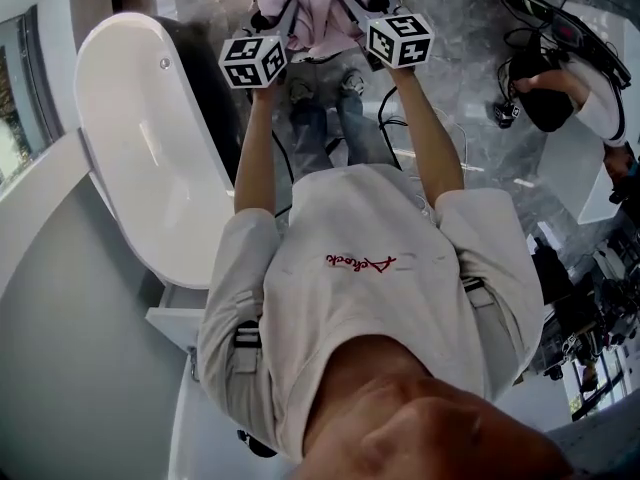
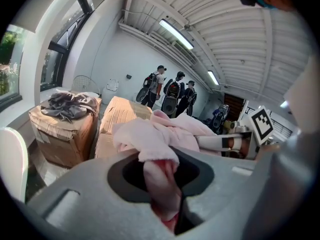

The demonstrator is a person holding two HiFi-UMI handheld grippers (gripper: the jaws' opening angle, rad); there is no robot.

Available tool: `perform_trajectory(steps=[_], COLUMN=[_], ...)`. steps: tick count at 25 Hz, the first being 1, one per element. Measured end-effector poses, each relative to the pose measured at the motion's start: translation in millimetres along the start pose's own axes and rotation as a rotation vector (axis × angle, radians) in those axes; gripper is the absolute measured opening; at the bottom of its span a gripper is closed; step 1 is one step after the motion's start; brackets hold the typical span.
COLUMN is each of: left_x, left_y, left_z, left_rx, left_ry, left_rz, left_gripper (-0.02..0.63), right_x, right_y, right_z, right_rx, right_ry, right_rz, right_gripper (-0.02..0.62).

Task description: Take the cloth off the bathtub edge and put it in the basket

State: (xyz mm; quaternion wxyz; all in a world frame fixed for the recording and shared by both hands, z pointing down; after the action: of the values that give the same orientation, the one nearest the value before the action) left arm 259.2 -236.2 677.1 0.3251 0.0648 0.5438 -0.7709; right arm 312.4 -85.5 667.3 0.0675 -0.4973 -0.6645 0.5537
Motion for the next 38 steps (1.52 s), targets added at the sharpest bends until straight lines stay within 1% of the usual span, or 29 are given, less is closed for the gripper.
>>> perform_trajectory(steps=[2,13,19,24,25,26,27,28,29,30,31,33,37,38], left_x=[-0.9,-18.2,-36.2,-48.4,-50.4,-52.4,-54.5,-56.3,-57.2,-56.3,-53.7,-48.2,-45.5,-45.0], left_y=[-21.2,-109.1,-148.0,-168.9,-172.9,-177.5,-183.0,-189.6,-196.5,-202.6,-207.2,-211.1,-204.0,-201.3], left_z=[7.0,53.6,76.4,89.4,91.7,94.5,97.1,99.3,101.1,102.8,104.5,106.4,101.9,99.9], left_rx=[0.026,0.133,0.176,0.198,0.203,0.209,0.212,0.211,0.205,0.196,0.189,0.188,0.190,0.186], left_ry=[0.007,0.029,0.042,0.049,0.050,0.054,0.060,0.069,0.080,0.092,0.106,0.126,0.118,0.116], left_rz=[0.022,0.127,0.180,0.218,0.226,0.240,0.264,0.294,0.324,0.344,0.352,0.351,0.324,0.314], left_gripper=[0.098,0.098,0.098,0.104,0.116,0.160,0.257,0.370,0.446,0.465,0.465,0.465,0.463,0.449], right_x=[-7.2,-57.6,-85.3,-101.2,-103.6,-106.4,-108.9,-110.8,-111.5,-111.3,-110.3,-107.2,-102.6,-101.4], right_y=[-20.6,-108.2,-148.2,-169.7,-174.3,-179.6,-185.0,-190.0,-194.3,-198.1,-201.4,-205.2,-203.0,-201.3], right_z=[-0.9,-9.9,-23.6,-33.5,-36.5,-40.0,-43.4,-46.0,-47.5,-47.9,-47.6,-46.5,-45.5,-44.5], right_rx=[-0.014,-0.066,-0.086,-0.084,-0.077,-0.069,-0.063,-0.059,-0.057,-0.053,-0.049,-0.051,-0.053,-0.054], right_ry=[0.003,0.007,-0.014,-0.036,-0.047,-0.060,-0.072,-0.079,-0.083,-0.088,-0.094,-0.097,-0.092,-0.089], right_rz=[0.034,0.175,0.250,0.302,0.312,0.327,0.345,0.362,0.374,0.382,0.386,0.386,0.373,0.366], right_gripper=[0.109,0.109,0.109,0.116,0.128,0.154,0.236,0.303,0.325,0.356,0.374,0.374,0.344,0.336])
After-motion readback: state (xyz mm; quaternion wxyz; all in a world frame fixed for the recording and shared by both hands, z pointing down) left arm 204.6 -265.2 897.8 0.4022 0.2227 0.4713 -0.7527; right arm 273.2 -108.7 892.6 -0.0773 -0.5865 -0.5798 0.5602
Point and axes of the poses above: the fingertips, and each gripper's own axes: x backward along the fingers, z to its left, y out of its top, the point moved 5 cm from there along x, backward along the fingers, and after that the axes turned 1 degree about z, right-handed, at the moved point
